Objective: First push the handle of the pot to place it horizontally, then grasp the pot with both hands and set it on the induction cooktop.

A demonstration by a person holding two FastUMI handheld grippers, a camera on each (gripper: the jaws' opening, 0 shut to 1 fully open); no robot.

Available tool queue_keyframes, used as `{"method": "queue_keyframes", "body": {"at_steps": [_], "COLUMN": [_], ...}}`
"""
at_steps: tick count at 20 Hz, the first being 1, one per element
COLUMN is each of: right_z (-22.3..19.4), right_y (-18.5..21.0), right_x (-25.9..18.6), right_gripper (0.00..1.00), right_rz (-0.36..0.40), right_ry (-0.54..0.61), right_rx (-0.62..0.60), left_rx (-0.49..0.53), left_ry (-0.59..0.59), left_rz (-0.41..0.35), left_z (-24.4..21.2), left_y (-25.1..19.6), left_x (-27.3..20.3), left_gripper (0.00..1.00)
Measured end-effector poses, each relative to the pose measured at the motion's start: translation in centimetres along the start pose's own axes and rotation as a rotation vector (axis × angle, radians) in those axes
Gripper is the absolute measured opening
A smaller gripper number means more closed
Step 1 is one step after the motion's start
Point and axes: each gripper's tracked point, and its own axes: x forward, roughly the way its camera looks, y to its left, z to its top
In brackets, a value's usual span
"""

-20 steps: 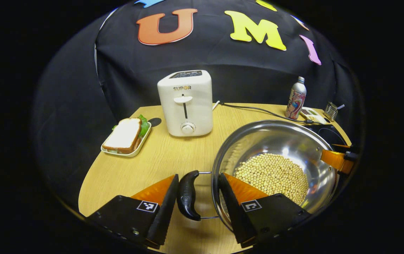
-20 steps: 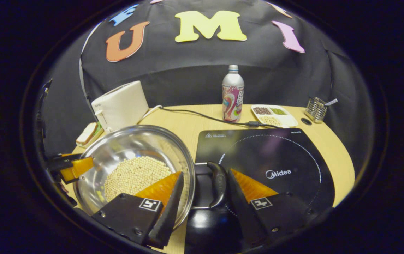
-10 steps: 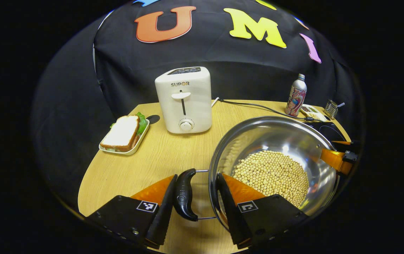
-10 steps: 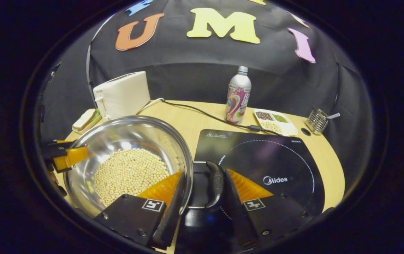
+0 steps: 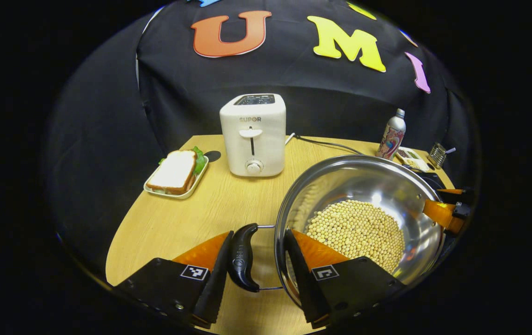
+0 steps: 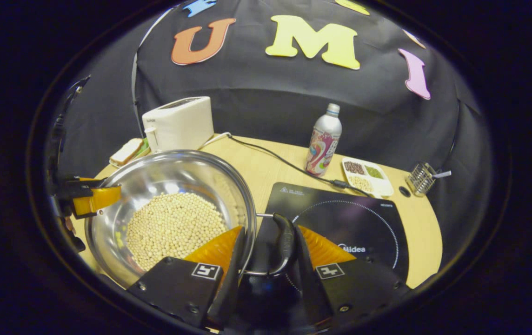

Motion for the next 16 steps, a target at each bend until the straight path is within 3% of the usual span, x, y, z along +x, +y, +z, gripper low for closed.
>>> {"method": "queue_keyframes", "body": {"at_steps": [8, 16], "right_z": [4.8, 7.3], "right_y": [-2.3, -9.7], "right_x": [-6.6, -12.8], "right_gripper": [0.61, 0.61], "right_rz": [0.046, 0.029], "right_ry": [-0.031, -0.031], "right_rx": [-0.011, 0.001], "left_rx": [-0.013, 0.001], "left_ry": [-0.045, -0.064], "left_rz": [0.033, -0.002], "left_z": [4.9, 7.5], "left_y": [-1.9, -8.8], "left_x": [-7.0, -12.2], "left_gripper": [0.65, 0.65]}}
